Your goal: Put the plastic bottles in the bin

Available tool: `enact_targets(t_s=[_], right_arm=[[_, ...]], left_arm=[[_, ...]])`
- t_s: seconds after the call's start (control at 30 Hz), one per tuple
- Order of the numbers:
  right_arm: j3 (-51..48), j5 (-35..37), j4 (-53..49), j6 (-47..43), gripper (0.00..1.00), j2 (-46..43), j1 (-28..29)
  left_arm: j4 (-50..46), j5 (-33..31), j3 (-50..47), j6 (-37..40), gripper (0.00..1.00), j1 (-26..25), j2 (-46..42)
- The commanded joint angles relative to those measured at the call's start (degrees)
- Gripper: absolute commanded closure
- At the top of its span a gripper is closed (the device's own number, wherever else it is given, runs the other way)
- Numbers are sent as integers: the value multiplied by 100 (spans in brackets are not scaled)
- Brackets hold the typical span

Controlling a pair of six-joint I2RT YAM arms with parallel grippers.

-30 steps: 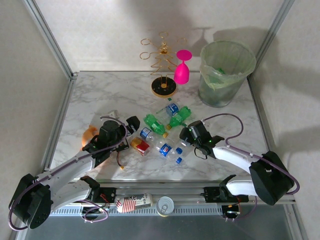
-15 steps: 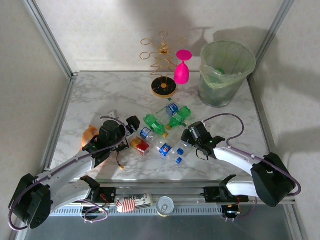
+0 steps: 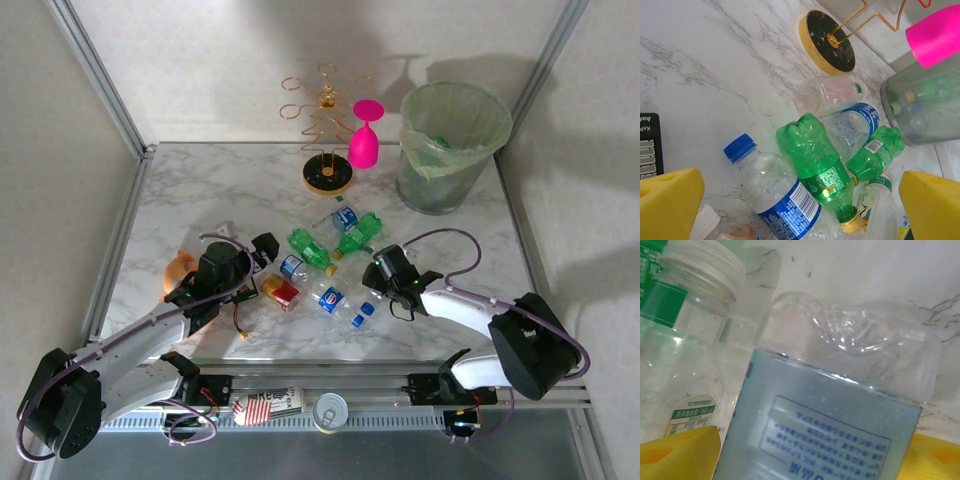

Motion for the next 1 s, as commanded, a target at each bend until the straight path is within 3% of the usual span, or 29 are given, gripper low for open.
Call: enact_targets(t_s=[0.0, 0.77, 0.97], right_arm=[[6, -41, 53, 89, 16, 110, 21], [54, 47, -9, 45, 50, -147, 21], [164, 28, 21, -489, 51, -739, 21]], left_arm=[[-110, -184, -90, 2, 0, 15, -146], [-6, -168, -86, -7, 0, 16, -60], [18, -194, -77, 7, 0, 16, -46]])
